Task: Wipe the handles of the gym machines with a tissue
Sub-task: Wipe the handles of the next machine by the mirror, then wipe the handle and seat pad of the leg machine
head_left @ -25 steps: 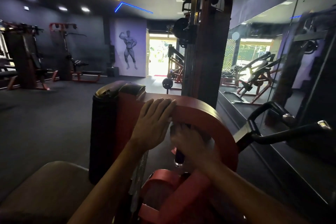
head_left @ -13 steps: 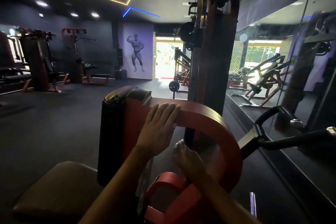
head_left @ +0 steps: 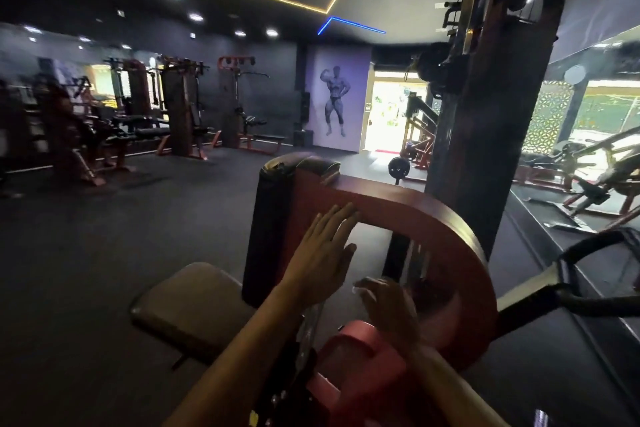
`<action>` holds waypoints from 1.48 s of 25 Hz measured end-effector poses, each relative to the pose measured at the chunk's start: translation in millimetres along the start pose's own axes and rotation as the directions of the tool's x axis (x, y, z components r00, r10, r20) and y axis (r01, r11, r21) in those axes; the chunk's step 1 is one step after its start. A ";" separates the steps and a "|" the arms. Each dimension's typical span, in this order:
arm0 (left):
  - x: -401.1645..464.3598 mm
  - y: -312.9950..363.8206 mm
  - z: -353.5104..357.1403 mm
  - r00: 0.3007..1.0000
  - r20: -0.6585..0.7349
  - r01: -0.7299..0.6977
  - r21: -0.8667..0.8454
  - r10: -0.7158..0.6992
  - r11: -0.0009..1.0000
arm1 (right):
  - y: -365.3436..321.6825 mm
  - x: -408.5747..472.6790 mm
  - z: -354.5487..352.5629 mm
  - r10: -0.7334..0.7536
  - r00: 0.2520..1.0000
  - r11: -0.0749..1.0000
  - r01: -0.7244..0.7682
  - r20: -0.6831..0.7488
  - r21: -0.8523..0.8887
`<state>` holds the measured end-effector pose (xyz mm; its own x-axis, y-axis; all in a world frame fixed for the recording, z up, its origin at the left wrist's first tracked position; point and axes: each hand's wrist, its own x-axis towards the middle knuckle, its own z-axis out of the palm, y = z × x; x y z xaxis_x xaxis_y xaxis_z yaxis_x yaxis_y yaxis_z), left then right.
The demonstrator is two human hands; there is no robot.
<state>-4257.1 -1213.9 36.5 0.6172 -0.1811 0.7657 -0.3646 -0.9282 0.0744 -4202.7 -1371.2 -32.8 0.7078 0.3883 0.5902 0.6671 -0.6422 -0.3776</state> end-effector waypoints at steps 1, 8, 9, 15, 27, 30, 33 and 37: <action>-16.4 -0.2 -8.5 0.992 0.033 0.124 -0.038 -0.122 0.992 | -5.6 0.3 -1.5 -0.045 0.998 0.999 0.044 -0.050 -0.017; -178.4 -64.8 -107.1 0.739 -0.008 0.674 0.014 -0.674 0.739 | -132.9 -2.6 71.2 -0.323 0.941 0.882 0.261 0.100 0.393; -198.1 -74.6 -124.8 0.676 -0.058 0.736 0.005 -0.735 0.677 | -155.5 -4.0 81.3 -0.358 0.929 0.859 0.285 0.099 0.426; -306.3 -111.4 -237.1 0.408 -0.210 0.911 0.035 -0.888 0.411 | -278.6 -4.6 158.8 -0.482 0.854 0.791 0.329 0.193 0.516; -417.6 -223.1 -369.0 0.266 -0.317 0.963 0.132 -0.910 0.235 | -471.5 14.9 293.8 -0.542 0.806 0.700 0.278 0.237 0.657; -428.1 -251.2 -393.3 0.274 -0.334 0.961 0.143 -0.902 0.238 | -510.5 21.0 316.3 -0.514 0.823 0.687 0.225 0.243 0.691; -436.5 -271.5 -408.4 0.258 -0.356 0.965 0.127 -0.898 0.227 | -539.9 30.3 330.9 -0.504 0.825 0.660 0.176 0.256 0.730; -441.0 -297.4 -414.2 0.243 -0.362 0.969 0.126 -0.900 0.211 | -554.3 50.4 355.3 -0.501 0.822 0.634 0.134 0.272 0.762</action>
<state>-4709.7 -723.4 -58.7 0.2259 0.9091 0.3501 0.6091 -0.4123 0.6775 -4454.2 -760.9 -47.3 0.3107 0.8206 0.4797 0.6945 0.1486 -0.7040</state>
